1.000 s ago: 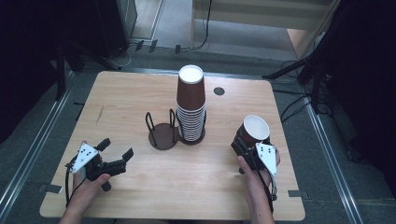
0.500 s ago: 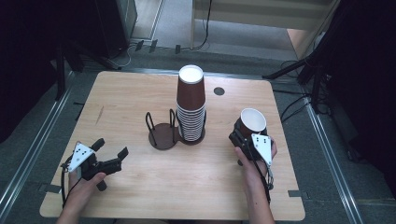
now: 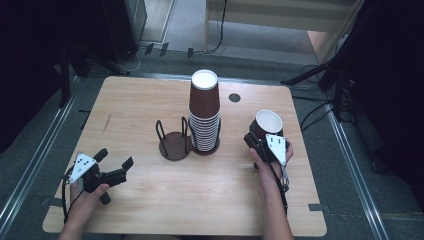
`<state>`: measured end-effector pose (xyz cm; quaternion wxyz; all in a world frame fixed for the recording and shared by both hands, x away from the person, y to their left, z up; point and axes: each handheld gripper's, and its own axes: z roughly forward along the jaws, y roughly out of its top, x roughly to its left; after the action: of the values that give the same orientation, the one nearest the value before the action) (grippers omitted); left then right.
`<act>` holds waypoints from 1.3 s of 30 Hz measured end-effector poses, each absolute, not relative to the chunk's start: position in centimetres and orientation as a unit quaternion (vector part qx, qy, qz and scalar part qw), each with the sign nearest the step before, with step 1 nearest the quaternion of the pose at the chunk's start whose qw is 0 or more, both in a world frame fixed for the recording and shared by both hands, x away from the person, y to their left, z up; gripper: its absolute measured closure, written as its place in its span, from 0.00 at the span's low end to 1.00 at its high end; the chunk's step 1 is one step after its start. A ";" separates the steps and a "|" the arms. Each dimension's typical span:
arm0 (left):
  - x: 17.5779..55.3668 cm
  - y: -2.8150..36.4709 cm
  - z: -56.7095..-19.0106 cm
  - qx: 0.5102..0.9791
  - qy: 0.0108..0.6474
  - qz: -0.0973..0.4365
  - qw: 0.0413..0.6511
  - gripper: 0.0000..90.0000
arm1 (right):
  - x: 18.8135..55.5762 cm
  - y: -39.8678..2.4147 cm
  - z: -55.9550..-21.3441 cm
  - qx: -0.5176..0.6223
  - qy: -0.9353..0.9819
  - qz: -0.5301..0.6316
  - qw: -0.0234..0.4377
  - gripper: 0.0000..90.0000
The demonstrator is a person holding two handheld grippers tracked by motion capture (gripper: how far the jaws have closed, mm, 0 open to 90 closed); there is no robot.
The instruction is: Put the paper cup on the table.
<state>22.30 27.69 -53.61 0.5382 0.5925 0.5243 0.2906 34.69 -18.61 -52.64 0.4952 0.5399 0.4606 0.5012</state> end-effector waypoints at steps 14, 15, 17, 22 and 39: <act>22.4 27.8 -53.8 0.596 0.526 0.282 0.537 0.00 | 36.0 -18.5 -53.9 0.515 0.491 0.485 0.508 0.12; 22.4 27.8 -53.8 0.596 0.526 0.282 0.537 0.00 | 36.1 -18.5 -54.0 0.513 0.493 0.484 0.509 0.12; 22.4 27.8 -53.8 0.596 0.527 0.282 0.536 0.00 | 36.1 -18.6 -54.1 0.515 0.494 0.482 0.509 0.12; 22.4 27.8 -53.9 0.596 0.528 0.280 0.536 0.00 | 36.4 -18.5 -54.5 0.516 0.496 0.484 0.504 0.11; 22.5 27.9 -53.9 0.595 0.528 0.278 0.538 0.00 | 36.7 -18.6 -54.8 0.522 0.511 0.477 0.489 0.09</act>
<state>22.49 27.90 -53.87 0.5376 0.5954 0.5283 0.2781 36.70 -18.57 -54.83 0.4892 0.5218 0.5108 0.4770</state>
